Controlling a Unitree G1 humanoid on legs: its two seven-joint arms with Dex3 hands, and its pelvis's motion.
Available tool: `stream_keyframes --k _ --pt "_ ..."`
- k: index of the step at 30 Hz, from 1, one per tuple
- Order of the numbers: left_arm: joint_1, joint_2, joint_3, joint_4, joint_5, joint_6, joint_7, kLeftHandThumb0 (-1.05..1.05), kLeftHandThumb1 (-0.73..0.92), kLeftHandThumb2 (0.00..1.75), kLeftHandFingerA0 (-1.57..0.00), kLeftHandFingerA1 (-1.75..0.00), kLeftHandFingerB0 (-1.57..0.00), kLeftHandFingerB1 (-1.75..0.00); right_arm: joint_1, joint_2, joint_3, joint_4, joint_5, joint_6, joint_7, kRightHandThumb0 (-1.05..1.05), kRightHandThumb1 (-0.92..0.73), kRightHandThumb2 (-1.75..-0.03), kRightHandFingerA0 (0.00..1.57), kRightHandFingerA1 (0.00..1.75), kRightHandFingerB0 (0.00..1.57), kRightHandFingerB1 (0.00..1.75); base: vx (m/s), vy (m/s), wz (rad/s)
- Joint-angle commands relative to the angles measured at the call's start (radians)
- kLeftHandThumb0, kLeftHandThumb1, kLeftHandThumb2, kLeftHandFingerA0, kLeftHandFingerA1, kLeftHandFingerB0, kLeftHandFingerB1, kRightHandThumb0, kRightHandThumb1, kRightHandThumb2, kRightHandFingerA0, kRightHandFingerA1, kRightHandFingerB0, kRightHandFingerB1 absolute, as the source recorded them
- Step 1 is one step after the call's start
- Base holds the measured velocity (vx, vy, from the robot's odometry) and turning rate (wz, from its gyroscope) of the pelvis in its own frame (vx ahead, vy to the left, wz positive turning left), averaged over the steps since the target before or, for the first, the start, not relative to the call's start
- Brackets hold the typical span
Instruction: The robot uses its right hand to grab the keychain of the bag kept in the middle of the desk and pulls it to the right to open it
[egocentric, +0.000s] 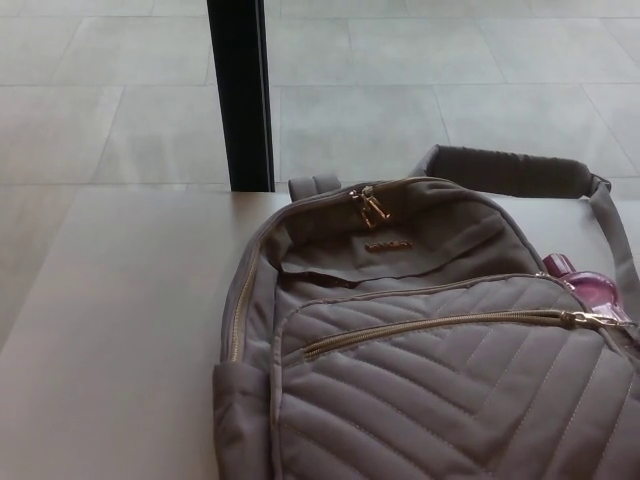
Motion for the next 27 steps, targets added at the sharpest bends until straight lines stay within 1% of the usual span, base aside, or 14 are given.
stream_keyframes --k 1,3,4,7,8,13,17,19,22,23,24,25,26,27 --pt "0.012 0.016 -0.010 0.000 0.008 -0.009 0.007 -0.88 0.92 0.75 -0.49 -0.53 -0.47 -0.39 0.058 -0.055 -0.057 -0.060 0.069 0.057 0.144 -1.03 -0.58 -1.01 0.05 0.08 0.00 0.00 0.00 0.000 0.00" --pt "0.010 0.018 -0.004 0.006 0.001 -0.006 0.005 -0.91 0.92 0.75 -0.52 -0.55 -0.48 -0.40 0.089 -0.062 -0.091 -0.079 0.093 0.076 0.173 -1.02 -0.55 -1.00 0.00 0.10 0.00 0.02 0.00 0.000 0.00" --pt "0.005 0.017 0.004 0.008 -0.009 0.008 0.004 -0.86 0.74 1.16 -0.49 -0.63 -0.42 -0.52 0.113 -0.071 -0.123 -0.082 0.106 0.083 0.186 -1.03 -0.56 -1.00 0.00 0.11 0.00 0.00 0.00 0.000 0.00" --pt "0.002 0.015 -0.003 0.011 -0.001 0.005 0.007 -0.86 0.75 1.17 -0.48 -0.62 -0.41 -0.51 0.163 -0.084 -0.197 -0.091 0.137 0.092 0.214 -1.04 -0.58 -1.02 0.00 0.13 0.00 0.00 0.00 0.000 0.00" --pt "0.002 0.016 -0.005 0.011 0.001 0.004 0.004 -0.90 0.92 0.74 -0.49 -0.55 -0.47 -0.40 0.184 -0.082 -0.229 -0.075 0.148 0.079 0.203 -1.05 -0.59 -1.03 0.00 0.15 0.00 0.00 0.00 0.000 0.00" --pt "0.007 0.010 -0.022 0.012 0.014 -0.018 0.007 -0.89 0.92 0.77 -0.52 -0.54 -0.49 -0.39 0.248 -0.032 -0.414 0.005 0.259 0.138 0.211 -1.01 -0.61 -1.00 0.00 0.14 0.00 0.00 0.00 0.000 0.00" --pt "-0.002 0.005 -0.026 0.011 0.009 -0.009 0.008 -0.90 0.92 0.75 -0.50 -0.54 -0.48 -0.39 0.289 0.044 -0.580 0.146 0.369 0.083 0.144 -1.01 -0.62 -1.01 0.00 0.15 0.00 0.01 0.00 0.000 0.00" --pt "-0.004 0.002 -0.035 0.009 0.017 -0.013 0.009 -0.90 0.92 0.76 -0.50 -0.52 -0.46 -0.38 0.274 0.073 -0.670 0.346 0.411 0.049 0.058 -0.92 -0.58 -0.98 0.02 0.25 0.12 0.11 0.00 0.000 0.00" --pt "-0.001 0.002 -0.040 0.005 0.021 -0.018 0.015 -0.89 0.92 0.77 -0.52 -0.52 -0.46 -0.38 0.239 0.130 -0.778 0.566 0.496 0.052 -0.029 -0.83 -0.55 -0.91 0.04 0.37 0.11 0.28 0.00 0.000 0.00" --pt "-0.005 0.001 -0.039 0.005 0.021 -0.009 0.032 -0.83 0.76 1.17 -0.50 -0.61 -0.43 -0.52 0.213 0.161 -0.838 0.604 0.570 0.092 -0.016 -0.74 -0.50 -0.87 0.03 0.43 0.08 0.35 0.00 0.000 0.00" --pt "-0.003 0.002 -0.040 0.005 0.022 -0.009 0.032 -0.83 0.76 1.17 -0.50 -0.61 -0.43 -0.52 0.217 0.161 -0.841 0.610 0.570 0.087 -0.014 -0.74 -0.50 -0.87 0.03 0.43 0.08 0.35 0.00 0.000 0.00" --pt "-0.004 0.001 -0.035 0.007 0.017 -0.007 0.032 -0.93 0.78 0.94 -0.53 -0.58 -0.44 -0.46 0.195 0.176 -0.881 0.669 0.612 0.089 -0.027 -0.70 -0.51 -0.82 0.13 0.56 0.10 0.40 0.00 0.000 0.00" --pt "-0.002 -0.001 -0.032 0.005 0.012 -0.006 0.031 -0.85 0.76 1.16 -0.51 -0.63 -0.44 -0.53 0.169 0.182 -0.923 0.792 0.650 0.067 -0.060 -0.65 -0.51 -0.82 0.18 0.59 0.12 0.41 0.00 0.000 0.00" --pt "0.001 -0.002 -0.026 0.003 0.005 -0.006 0.026 -0.83 0.75 1.15 -0.50 -0.64 -0.44 -0.53 0.157 0.186 -0.945 0.854 0.668 0.073 -0.080 -0.67 -0.52 -0.85 0.31 0.70 0.12 0.41 0.00 0.000 0.00"
